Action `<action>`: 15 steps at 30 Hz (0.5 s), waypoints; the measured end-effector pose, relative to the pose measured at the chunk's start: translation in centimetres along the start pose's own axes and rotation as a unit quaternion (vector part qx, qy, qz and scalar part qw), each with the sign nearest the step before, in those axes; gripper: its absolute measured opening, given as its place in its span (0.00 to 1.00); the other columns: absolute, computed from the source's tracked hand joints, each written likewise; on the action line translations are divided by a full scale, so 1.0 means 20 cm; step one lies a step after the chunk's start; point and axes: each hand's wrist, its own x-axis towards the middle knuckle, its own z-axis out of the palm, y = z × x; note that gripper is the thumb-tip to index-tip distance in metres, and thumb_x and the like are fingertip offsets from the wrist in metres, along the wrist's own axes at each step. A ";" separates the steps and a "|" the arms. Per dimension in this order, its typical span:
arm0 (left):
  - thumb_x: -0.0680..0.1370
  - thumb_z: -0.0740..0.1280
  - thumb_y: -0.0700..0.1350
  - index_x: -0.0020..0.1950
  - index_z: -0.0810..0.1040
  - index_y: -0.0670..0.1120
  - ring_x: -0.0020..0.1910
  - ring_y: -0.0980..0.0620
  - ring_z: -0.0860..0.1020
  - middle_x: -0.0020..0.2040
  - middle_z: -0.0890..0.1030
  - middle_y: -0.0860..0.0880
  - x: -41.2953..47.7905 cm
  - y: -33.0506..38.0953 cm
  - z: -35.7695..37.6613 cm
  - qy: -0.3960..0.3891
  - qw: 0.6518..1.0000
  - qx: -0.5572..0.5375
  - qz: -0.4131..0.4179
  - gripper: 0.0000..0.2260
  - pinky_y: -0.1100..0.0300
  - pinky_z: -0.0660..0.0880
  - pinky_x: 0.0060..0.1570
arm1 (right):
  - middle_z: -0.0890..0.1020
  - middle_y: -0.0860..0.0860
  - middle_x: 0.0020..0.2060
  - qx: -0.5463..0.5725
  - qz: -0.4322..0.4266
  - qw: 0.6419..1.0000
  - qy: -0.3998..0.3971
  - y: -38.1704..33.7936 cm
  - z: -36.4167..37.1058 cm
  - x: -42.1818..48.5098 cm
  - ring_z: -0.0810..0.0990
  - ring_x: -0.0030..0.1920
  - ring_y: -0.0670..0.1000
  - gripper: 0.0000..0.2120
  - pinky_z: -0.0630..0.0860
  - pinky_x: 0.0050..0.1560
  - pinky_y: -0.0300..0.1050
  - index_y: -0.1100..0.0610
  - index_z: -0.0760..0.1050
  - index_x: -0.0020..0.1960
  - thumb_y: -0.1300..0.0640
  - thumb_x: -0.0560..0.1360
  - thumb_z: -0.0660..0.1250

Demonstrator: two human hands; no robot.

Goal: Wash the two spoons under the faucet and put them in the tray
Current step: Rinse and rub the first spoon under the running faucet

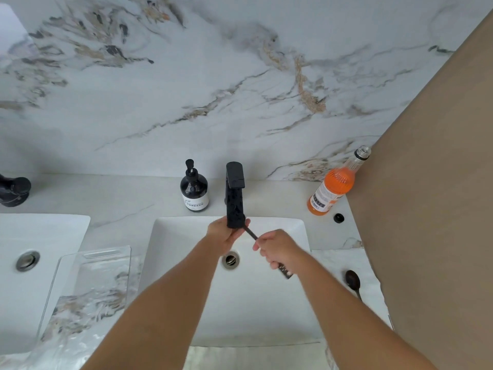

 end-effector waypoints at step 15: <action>0.76 0.68 0.29 0.53 0.82 0.36 0.43 0.46 0.85 0.48 0.84 0.40 -0.11 0.11 -0.09 -0.116 0.967 0.224 -0.002 0.08 0.57 0.84 0.44 | 0.68 0.52 0.27 -0.092 -0.021 0.994 -0.063 -0.01 -0.16 -0.08 0.60 0.22 0.48 0.13 0.59 0.23 0.37 0.59 0.77 0.39 0.61 0.78 0.57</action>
